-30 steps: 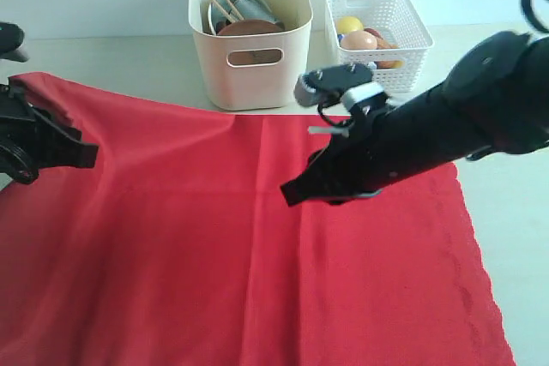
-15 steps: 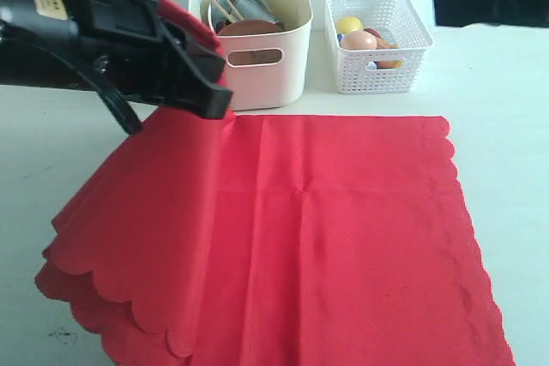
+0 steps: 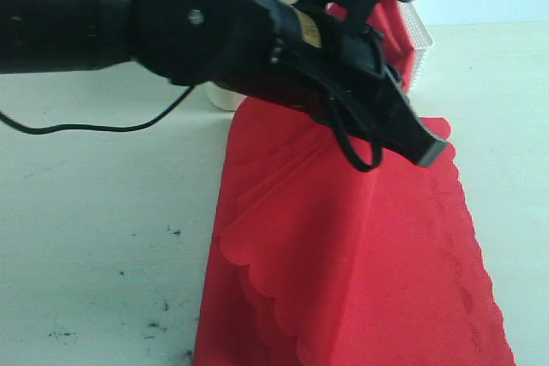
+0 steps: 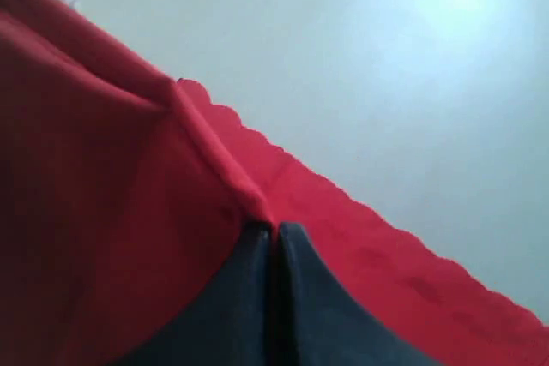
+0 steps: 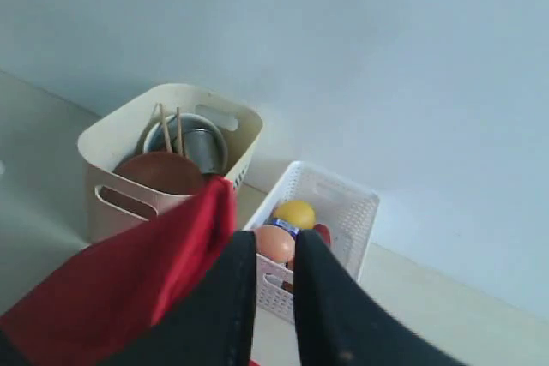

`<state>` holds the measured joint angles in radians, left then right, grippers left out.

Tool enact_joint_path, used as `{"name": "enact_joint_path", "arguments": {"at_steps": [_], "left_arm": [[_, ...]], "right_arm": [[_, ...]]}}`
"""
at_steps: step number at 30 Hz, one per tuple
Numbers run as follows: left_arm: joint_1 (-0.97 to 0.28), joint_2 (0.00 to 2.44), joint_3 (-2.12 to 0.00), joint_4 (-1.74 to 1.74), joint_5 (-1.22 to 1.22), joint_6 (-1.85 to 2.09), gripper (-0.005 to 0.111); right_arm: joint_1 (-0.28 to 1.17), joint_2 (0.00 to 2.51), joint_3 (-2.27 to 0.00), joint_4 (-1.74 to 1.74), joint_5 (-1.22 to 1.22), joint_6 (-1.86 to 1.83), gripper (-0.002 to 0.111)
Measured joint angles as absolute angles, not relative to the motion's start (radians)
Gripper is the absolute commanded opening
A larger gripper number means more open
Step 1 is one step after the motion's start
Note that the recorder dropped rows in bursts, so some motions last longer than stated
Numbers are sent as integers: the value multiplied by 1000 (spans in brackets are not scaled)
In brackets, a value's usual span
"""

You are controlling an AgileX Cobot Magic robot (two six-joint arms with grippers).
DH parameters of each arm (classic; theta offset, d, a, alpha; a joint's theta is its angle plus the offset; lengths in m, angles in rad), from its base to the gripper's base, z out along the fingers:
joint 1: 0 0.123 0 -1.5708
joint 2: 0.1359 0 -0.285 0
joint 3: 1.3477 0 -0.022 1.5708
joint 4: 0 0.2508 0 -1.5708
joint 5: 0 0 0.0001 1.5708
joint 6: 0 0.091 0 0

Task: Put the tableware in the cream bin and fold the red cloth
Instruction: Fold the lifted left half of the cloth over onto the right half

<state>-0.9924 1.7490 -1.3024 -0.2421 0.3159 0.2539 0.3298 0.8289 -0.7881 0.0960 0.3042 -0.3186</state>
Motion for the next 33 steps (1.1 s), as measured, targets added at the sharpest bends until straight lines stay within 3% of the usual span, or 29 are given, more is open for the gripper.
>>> {"name": "enact_joint_path", "arguments": {"at_steps": [3, 6, 9, 13, 16, 18, 19, 21, 25, 33], "left_arm": [[-1023, 1830, -1378, -242, 316, 251, 8], [-1046, 1914, -1449, -244, 316, 199, 40], [-1053, 1957, -1490, -248, 323, 168, 62], [-1053, 1967, -1505, -246, 348, 160, 75], [-1044, 1949, -1507, -212, 407, 160, 70], [-1005, 1927, -1511, -193, 492, 160, 45], [-974, 1920, -1511, -191, 543, 160, 23], [-907, 1918, -1492, -186, 621, 160, 1], [-817, 1918, -1361, -176, 642, 160, 1], [-812, 2025, -1180, -234, 530, 160, 1]], "right_arm": [[330, 829, -788, -32, 335, -194, 17], [330, 829, -788, -116, 364, -116, 17], [330, 829, -788, -140, 372, -95, 17], [330, 829, -788, -149, 378, -89, 17], [330, 829, -788, -152, 378, -86, 17], [330, 829, -788, -152, 378, -86, 17], [330, 829, -788, -152, 378, -86, 17], [330, 829, -788, -153, 382, -86, 17], [330, 829, -788, -153, 397, -86, 17], [330, 829, -788, -153, 419, -83, 17]]}}
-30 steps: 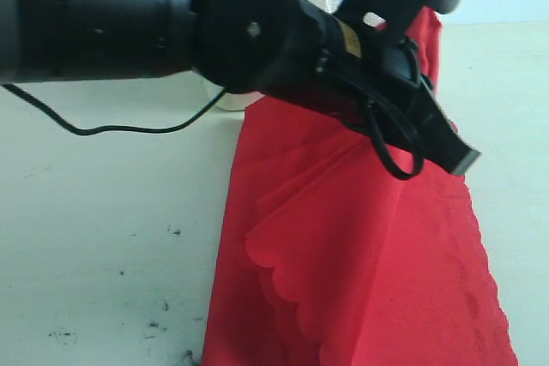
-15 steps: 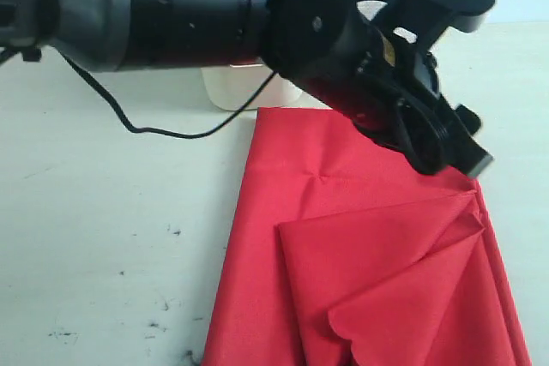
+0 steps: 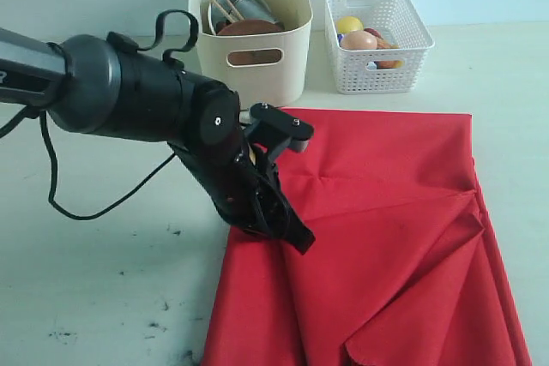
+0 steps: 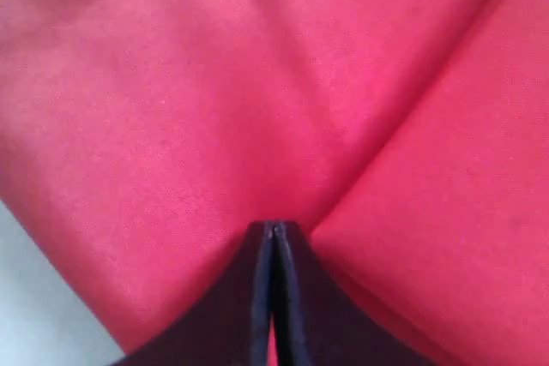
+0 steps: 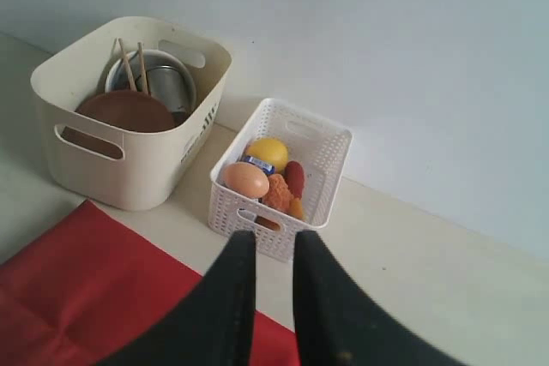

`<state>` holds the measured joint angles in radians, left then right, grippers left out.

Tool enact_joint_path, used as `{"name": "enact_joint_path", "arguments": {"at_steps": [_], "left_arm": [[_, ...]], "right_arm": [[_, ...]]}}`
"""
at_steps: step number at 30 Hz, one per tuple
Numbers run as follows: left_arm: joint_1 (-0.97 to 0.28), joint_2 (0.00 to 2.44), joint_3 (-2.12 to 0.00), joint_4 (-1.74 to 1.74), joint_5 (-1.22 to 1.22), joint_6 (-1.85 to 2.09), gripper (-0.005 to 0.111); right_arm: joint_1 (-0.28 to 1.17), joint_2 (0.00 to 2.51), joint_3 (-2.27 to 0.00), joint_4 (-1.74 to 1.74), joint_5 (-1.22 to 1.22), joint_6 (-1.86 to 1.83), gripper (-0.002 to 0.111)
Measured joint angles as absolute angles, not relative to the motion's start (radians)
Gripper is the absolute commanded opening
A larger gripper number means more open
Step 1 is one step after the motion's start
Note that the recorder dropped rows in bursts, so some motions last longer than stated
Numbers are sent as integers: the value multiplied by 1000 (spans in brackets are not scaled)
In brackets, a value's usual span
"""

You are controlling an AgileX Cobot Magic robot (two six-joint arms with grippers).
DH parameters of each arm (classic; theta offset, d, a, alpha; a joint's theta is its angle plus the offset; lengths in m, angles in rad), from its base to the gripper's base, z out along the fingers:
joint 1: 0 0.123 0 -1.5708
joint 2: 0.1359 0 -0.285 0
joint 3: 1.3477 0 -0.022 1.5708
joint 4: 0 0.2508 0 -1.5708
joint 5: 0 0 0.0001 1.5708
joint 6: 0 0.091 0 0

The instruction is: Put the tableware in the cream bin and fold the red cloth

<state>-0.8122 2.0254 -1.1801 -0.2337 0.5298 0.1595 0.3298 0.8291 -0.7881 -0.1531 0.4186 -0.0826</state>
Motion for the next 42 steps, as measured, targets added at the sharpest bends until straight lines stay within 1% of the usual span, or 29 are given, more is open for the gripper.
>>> {"name": "enact_joint_path", "arguments": {"at_steps": [2, 5, 8, 12, 17, 20, 24, 30, 37, 42], "left_arm": [[-828, 2026, -1180, -297, 515, 207, 1], [-886, 2026, -1178, -429, 492, 314, 1], [-973, 2009, -1178, -594, 471, 444, 1], [-1124, 1987, -1193, -743, 464, 658, 1], [-1279, 1954, -1247, -779, 469, 820, 1], [-1297, 1926, -1263, -779, 470, 841, 1], [-1237, 1884, -1265, -762, 477, 817, 1], [-1070, 1802, -1265, -710, 535, 777, 1], [-820, 1618, -1203, -648, 580, 762, 1], [-617, 1452, -1099, -630, 581, 758, 1]], "right_arm": [[330, 829, -788, -153, 427, -83, 17], [330, 829, -788, -153, 429, -83, 17], [330, 829, -788, -153, 429, -83, 17], [330, 829, -788, -153, 429, -83, 17], [330, 829, -788, -153, 429, -83, 17], [330, 829, -788, -153, 429, -83, 17], [330, 829, -788, -145, 429, -83, 17], [330, 837, -788, -44, 435, -78, 17], [330, 977, -788, 51, 478, -75, 17], [330, 1141, -788, 267, 499, -180, 17]]}}
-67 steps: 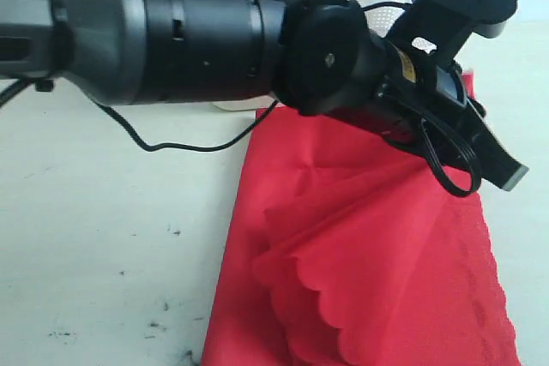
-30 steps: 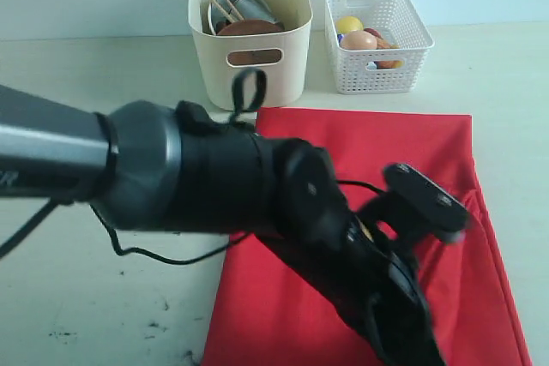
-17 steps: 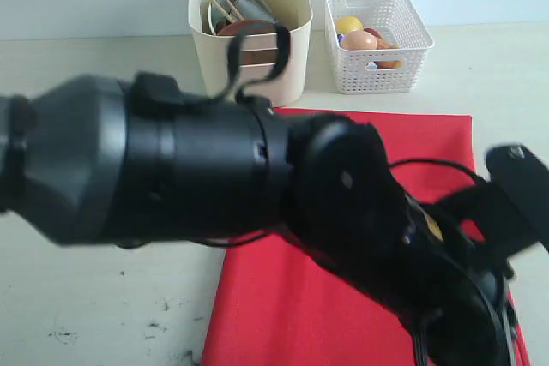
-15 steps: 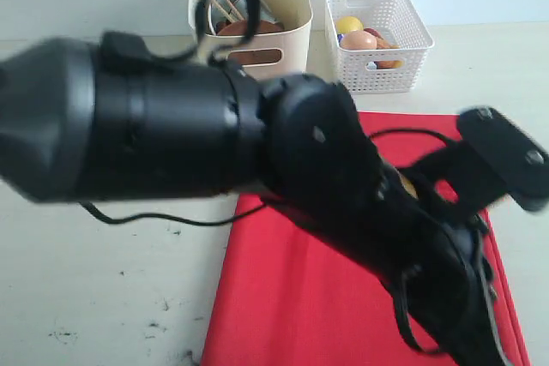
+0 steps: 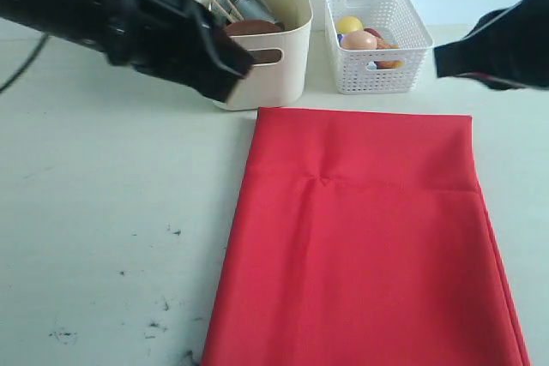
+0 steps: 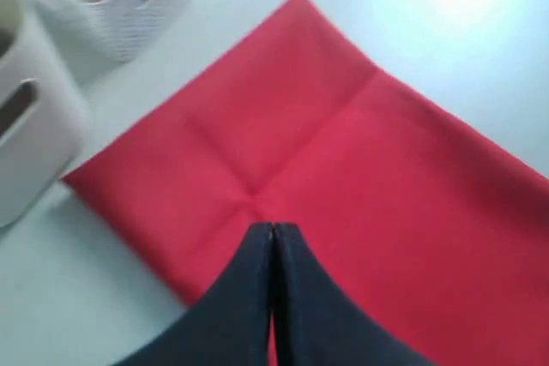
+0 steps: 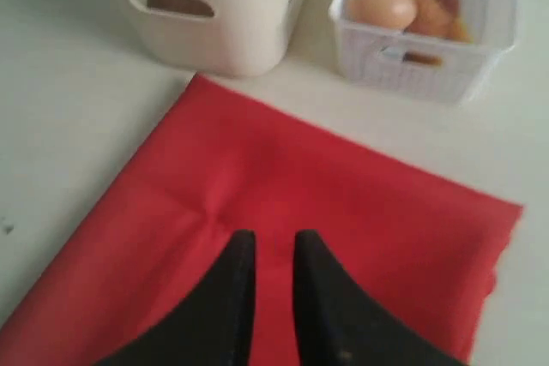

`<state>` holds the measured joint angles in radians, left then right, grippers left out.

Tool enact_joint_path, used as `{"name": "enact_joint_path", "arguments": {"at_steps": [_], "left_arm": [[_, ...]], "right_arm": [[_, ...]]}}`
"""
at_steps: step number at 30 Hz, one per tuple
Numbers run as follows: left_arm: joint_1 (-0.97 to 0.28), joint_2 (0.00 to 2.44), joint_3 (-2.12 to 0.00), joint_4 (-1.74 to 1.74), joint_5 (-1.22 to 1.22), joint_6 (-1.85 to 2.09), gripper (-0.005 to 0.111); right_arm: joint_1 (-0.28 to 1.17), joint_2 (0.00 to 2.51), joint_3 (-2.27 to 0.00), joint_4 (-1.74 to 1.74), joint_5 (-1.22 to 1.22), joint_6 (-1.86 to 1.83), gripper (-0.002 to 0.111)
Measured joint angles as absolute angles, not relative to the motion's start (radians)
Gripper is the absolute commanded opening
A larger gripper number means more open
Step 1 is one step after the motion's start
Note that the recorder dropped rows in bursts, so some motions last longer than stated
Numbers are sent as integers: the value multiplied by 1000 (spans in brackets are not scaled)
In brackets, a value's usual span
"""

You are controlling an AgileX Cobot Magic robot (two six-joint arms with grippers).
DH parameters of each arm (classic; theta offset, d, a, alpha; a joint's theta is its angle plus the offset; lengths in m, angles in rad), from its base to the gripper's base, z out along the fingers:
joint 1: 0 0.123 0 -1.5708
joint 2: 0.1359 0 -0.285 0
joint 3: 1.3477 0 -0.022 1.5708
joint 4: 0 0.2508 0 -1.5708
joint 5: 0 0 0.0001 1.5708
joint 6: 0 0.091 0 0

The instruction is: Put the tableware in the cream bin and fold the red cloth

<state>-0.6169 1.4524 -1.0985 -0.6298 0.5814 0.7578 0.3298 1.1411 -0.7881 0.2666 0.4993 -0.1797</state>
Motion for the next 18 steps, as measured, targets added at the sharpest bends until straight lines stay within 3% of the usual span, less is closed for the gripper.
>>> {"name": "enact_joint_path", "arguments": {"at_steps": [8, 18], "left_arm": [[-336, 1191, -896, -613, 583, 744, 1], [-114, 893, -690, -609, 529, 677, 1]], "right_arm": [[330, 1399, -788, 737, 558, -633, 17], [330, 1680, -788, 827, 562, -761, 17]]}}
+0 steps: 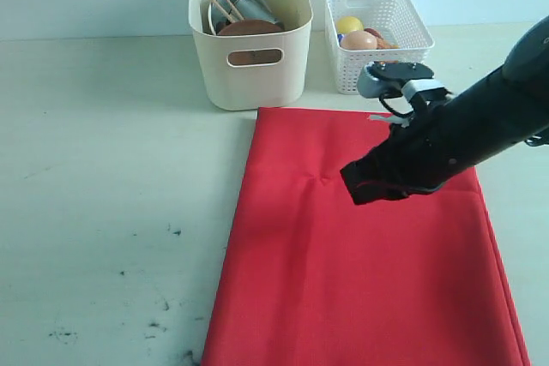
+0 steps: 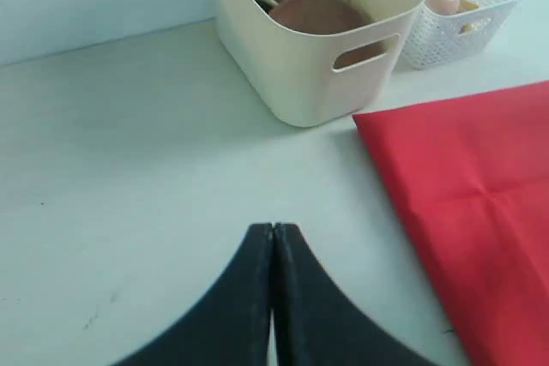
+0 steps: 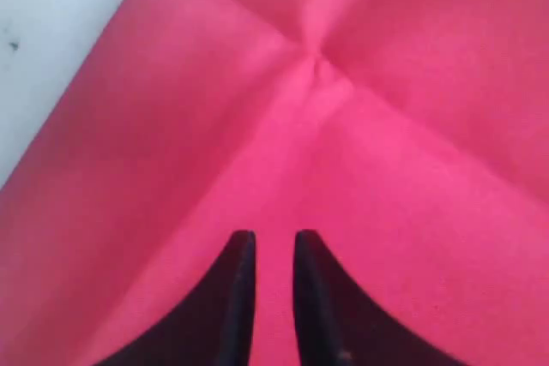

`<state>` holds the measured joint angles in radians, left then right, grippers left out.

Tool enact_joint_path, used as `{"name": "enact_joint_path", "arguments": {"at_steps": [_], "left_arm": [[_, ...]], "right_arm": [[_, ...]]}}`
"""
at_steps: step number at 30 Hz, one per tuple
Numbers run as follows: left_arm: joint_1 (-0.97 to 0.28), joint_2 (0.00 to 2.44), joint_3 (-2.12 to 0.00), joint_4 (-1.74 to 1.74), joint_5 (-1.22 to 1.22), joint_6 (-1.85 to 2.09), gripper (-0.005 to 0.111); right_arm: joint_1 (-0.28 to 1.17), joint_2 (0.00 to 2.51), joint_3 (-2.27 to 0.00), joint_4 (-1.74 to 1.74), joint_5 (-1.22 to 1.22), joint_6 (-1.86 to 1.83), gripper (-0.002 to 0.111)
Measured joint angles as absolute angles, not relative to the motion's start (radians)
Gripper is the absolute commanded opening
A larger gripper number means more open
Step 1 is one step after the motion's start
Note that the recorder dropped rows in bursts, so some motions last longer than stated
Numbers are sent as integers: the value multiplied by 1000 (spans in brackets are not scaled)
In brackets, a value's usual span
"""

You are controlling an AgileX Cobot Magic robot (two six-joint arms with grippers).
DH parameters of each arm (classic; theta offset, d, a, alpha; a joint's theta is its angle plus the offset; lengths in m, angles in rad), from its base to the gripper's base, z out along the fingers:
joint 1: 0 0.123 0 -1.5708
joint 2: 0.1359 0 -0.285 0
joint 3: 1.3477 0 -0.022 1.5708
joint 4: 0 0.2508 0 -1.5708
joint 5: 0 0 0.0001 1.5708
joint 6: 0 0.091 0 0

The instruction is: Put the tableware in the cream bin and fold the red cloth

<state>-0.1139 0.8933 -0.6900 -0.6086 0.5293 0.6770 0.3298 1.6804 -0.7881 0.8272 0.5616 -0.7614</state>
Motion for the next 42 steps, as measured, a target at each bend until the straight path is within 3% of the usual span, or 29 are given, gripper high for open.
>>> {"name": "enact_joint_path", "arguments": {"at_steps": [12, 25, 32, 42], "left_arm": [[-91, 762, -605, -557, 525, 675, 1], [-91, 762, -596, -554, 525, 675, 1], [-91, 762, -596, -543, 523, 675, 1], [-91, 762, -596, -540, 523, 673, 1]], "right_arm": [[330, 1832, -793, 577, 436, -613, 17], [322, 1830, -806, -505, 511, 383, 13], [167, 1856, -793, -853, 651, 653, 12], [6, 1862, -823, -911, 611, 772, 12]]}}
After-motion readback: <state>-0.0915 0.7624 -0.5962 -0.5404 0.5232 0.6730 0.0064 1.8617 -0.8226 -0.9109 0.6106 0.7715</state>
